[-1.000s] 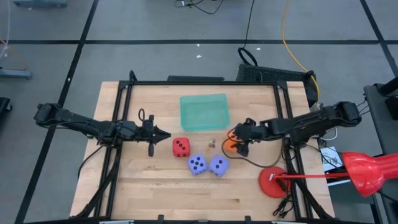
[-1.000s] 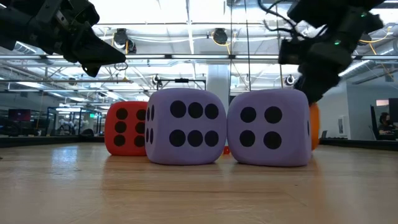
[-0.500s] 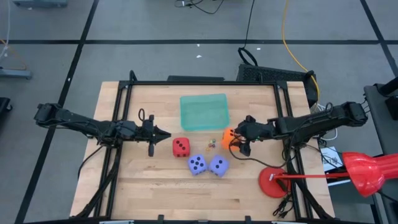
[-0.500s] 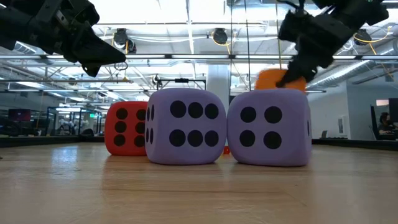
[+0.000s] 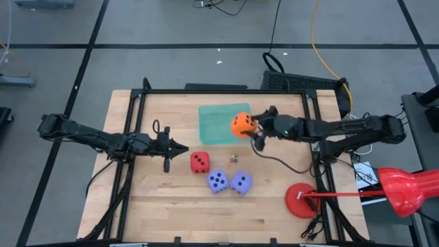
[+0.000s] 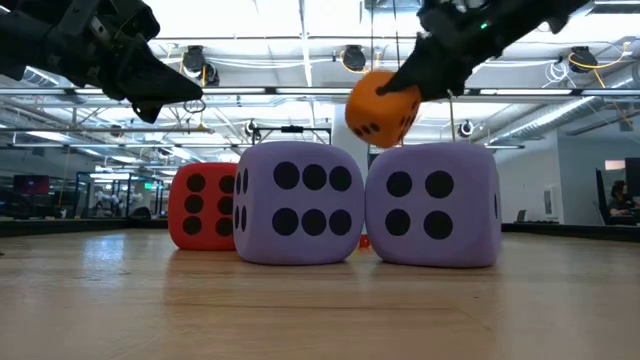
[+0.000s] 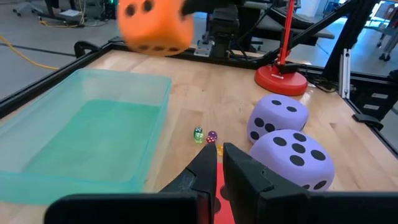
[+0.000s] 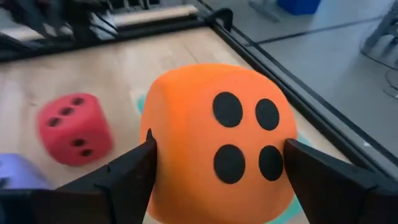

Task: Pick & Place Dice
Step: Put the right large orange dice into the basket, then put the right large blue dice into the basket

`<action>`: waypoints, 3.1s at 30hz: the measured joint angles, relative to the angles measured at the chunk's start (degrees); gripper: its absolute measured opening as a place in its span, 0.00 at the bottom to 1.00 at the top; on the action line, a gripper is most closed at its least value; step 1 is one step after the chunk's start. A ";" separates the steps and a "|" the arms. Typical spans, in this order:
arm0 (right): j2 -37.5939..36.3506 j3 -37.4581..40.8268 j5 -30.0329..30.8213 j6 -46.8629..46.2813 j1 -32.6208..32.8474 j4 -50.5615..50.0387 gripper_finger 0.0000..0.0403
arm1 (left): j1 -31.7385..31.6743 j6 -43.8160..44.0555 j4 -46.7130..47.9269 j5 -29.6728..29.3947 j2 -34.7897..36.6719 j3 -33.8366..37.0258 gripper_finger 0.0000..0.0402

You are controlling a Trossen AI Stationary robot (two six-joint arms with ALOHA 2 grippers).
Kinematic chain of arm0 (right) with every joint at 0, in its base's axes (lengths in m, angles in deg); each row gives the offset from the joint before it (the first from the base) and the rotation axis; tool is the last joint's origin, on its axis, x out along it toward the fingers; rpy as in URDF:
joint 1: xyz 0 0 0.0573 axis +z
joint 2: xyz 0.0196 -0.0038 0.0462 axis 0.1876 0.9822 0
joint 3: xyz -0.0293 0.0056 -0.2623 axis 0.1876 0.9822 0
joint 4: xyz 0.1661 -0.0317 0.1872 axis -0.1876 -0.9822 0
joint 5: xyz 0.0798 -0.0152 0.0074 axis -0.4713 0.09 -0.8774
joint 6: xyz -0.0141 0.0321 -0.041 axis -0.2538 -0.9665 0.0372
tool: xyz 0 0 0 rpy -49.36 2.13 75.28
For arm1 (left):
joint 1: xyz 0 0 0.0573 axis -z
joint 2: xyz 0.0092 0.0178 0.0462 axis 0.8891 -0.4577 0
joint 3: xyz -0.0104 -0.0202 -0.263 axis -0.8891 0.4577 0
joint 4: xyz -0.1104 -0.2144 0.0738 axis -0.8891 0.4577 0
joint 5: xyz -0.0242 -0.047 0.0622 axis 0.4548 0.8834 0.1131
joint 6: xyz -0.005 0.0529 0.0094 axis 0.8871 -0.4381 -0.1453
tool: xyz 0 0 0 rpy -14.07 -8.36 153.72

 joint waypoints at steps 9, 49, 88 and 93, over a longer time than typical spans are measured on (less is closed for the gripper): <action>13.93 -6.70 -5.71 11.90 -8.10 -3.13 0.73 | 0.00 -0.89 0.14 -0.06 -0.01 0.00 0.09; 7.22 -6.34 -7.14 14.42 6.50 -1.65 0.19 | 0.00 -0.74 0.32 0.48 0.00 0.00 0.09; -5.64 35.75 1.10 6.26 20.46 55.34 0.04 | 0.72 2.33 1.47 3.34 -0.01 -0.02 0.09; -0.39 35.75 6.21 5.01 21.45 57.90 0.19 | 2.35 4.51 1.27 4.01 -1.31 -0.02 0.09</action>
